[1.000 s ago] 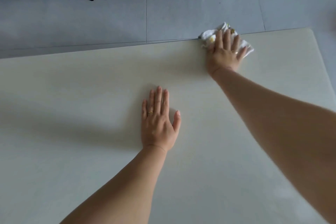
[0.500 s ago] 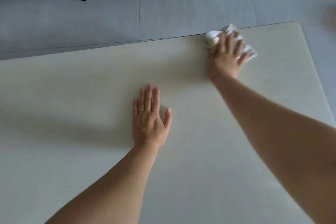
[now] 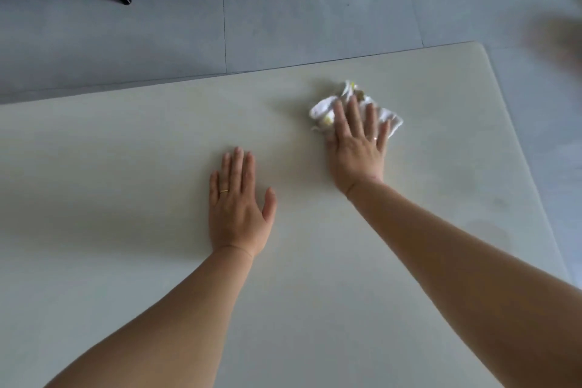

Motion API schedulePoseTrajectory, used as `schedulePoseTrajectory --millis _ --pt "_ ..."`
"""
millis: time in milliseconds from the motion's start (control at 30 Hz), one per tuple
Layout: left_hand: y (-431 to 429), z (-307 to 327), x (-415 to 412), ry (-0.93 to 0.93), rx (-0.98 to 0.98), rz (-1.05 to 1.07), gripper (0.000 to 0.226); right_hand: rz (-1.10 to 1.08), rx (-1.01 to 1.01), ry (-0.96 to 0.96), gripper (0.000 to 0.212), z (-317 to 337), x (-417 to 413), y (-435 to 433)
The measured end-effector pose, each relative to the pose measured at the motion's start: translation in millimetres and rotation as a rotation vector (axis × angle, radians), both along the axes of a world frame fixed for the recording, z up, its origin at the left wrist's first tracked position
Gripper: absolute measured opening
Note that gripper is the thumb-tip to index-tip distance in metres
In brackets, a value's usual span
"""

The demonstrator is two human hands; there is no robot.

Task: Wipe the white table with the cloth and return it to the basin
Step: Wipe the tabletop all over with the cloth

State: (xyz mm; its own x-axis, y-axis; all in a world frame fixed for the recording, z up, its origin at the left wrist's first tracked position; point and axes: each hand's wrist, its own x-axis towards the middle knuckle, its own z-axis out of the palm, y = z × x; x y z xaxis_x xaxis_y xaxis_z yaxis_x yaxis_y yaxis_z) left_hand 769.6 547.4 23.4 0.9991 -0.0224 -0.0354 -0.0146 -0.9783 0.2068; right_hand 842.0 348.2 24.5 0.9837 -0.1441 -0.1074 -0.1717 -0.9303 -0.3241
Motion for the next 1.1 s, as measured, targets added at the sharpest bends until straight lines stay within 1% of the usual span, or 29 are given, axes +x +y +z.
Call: schedulePoseTrajectory --millis 67,100,133,167,233,267,300,333,367,433,467,500,533,567,633,700,733,767,833,900,933,1033,1100 --pt "-0.3 1.3 1.0 0.005 0.001 -0.003 0.069 0.295 -0.030 -0.002 0.051 2.4 -23.2 -10.3" --pt "0.1 1.3 1.5 0.006 -0.001 -0.003 0.069 0.362 -0.054 -0.015 0.052 2.9 -25.0 -31.4" --pt "0.5 0.5 2.1 0.001 0.000 -0.003 0.069 0.342 -0.082 -0.019 0.052 2.4 -23.6 -55.7" --pt "0.9 -0.5 2.4 -0.003 0.005 -0.004 0.069 0.252 -0.092 -0.012 0.052 2.2 -20.9 -78.7" --pt "1.5 -1.9 2.1 -0.010 0.010 -0.003 0.068 -0.050 -0.048 0.036 0.052 2.7 -17.4 -105.7" --pt "1.8 -2.6 2.4 -0.019 0.005 -0.001 0.068 -0.187 -0.024 0.051 0.052 2.4 -19.3 -99.0" --pt "1.6 -3.6 2.5 -0.027 -0.003 0.001 0.068 -0.274 -0.003 0.052 0.051 2.5 -24.0 -80.7" --pt "1.3 -4.5 2.1 -0.034 -0.009 0.001 0.068 -0.289 0.008 0.050 0.051 2.2 -33.5 -58.6" --pt "1.2 -4.9 1.4 -0.041 -0.013 0.000 0.068 -0.217 0.009 0.028 0.052 1.7 -46.4 -36.2" --pt "0.7 -3.7 0.1 -0.053 -0.018 0.001 0.067 0.085 -0.009 0.012 0.052 2.6 -73.8 -14.6" --pt "0.2 -3.0 0.3 -0.054 -0.020 0.002 0.068 0.236 -0.040 0.004 0.052 3.6 -81.2 -22.8" --pt "-0.2 -2.5 0.5 -0.049 -0.022 0.003 0.068 0.340 -0.066 -0.010 0.052 4.6 -81.8 -41.4" --pt "-0.2 -2.3 0.7 -0.044 -0.022 0.004 0.068 0.361 -0.094 -0.018 0.052 4.0 -80.4 -63.4" --pt "0.1 -2.7 1.2 -0.041 -0.018 0.004 0.068 0.312 -0.112 -0.007 0.052 3.2 -77.3 -84.5" --pt "0.6 -3.5 1.0 -0.039 -0.003 0.001 0.068 0.059 -0.065 0.041 0.051 4.5 -68.7 -114.0" --pt "0.0 -3.8 -0.2 -0.046 0.003 0.001 0.068 -0.156 -0.050 0.036 0.051 3.4 -68.9 -99.6" --pt "-0.6 -3.8 -0.3 -0.051 -0.001 0.002 0.068 -0.198 -0.068 0.017 0.051 2.7 -74.5 -79.7" --pt "-0.8 -3.4 -0.7 -0.051 -0.005 0.003 0.068 -0.171 -0.078 0.003 0.052 2.2 -85.6 -57.4" --pt "-1.0 -2.5 -2.4 -0.043 -0.001 -0.002 0.068 0.043 -0.075 0.015 0.055 1.5 -117.0 -26.6" --pt "-2.1 -2.1 -2.5 -0.025 0.009 -0.006 0.067 0.240 -0.100 0.030 0.056 4.6 -141.4 -32.9" --pt "-2.8 -2.2 -1.9 -0.012 0.018 -0.011 0.066 0.283 -0.112 0.035 0.056 6.4 -146.4 -44.7" --pt "-6.3 0.1 -3.3 0.018 0.094 0.012 0.062 0.270 -0.161 0.068 0.058 14.0 -148.5 -61.3" --pt "-15.5 5.6 -14.9 -0.004 0.110 0.060 0.064 0.240 -0.146 0.035 0.062 21.3 -141.0 -52.0"
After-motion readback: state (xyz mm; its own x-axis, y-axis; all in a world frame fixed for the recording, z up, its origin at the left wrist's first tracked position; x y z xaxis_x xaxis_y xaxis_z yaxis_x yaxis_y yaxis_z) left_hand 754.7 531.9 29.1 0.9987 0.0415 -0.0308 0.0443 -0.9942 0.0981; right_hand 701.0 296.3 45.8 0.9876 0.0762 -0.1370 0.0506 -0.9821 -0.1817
